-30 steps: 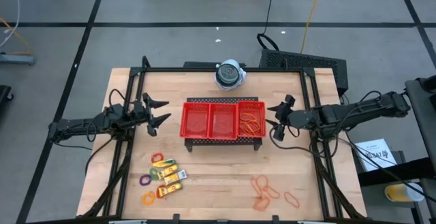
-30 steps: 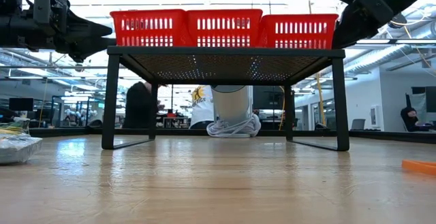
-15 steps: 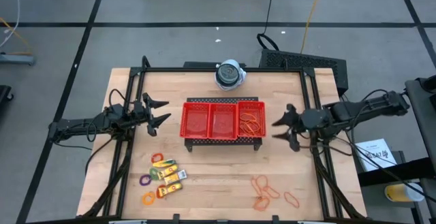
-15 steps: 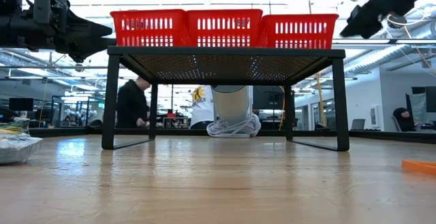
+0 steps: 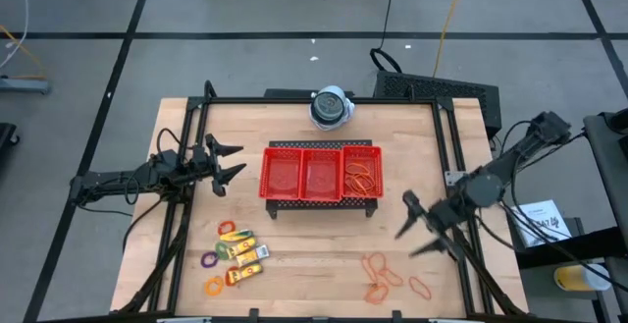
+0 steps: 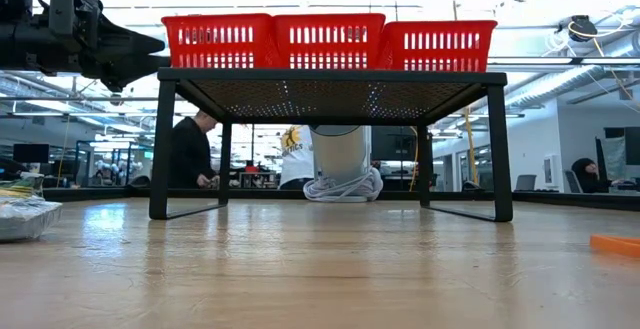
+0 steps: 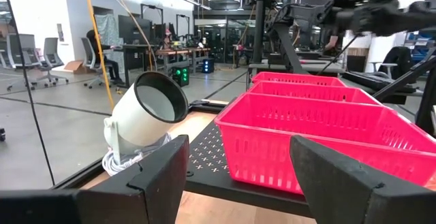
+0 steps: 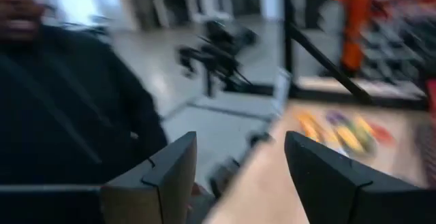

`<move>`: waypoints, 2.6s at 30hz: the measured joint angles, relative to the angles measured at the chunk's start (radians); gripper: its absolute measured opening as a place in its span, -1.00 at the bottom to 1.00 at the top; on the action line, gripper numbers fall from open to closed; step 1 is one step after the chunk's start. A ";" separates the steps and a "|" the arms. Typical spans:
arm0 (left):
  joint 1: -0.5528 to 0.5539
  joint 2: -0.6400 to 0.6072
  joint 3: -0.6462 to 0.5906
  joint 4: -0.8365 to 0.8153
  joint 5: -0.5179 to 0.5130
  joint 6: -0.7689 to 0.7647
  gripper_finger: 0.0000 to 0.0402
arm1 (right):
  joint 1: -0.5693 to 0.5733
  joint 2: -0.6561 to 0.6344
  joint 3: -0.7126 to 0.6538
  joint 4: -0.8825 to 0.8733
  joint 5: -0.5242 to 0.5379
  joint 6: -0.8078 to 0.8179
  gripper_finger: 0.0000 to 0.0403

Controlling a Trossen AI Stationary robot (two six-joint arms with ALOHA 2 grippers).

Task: Pick & Place Office Desk Supplies
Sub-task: Put the orange rubber band into the right red bin

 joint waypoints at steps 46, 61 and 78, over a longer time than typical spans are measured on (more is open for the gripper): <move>0.000 0.000 0.000 0.000 0.000 0.000 0.33 | 0.345 1.015 0.592 -1.151 0.133 1.079 -0.23; 0.000 0.000 0.000 0.000 0.000 0.000 0.33 | 0.383 1.017 0.419 -0.882 0.066 1.210 -0.23; 0.000 0.000 0.000 0.000 0.000 0.000 0.33 | 0.382 1.025 0.368 -0.861 0.026 1.211 -0.94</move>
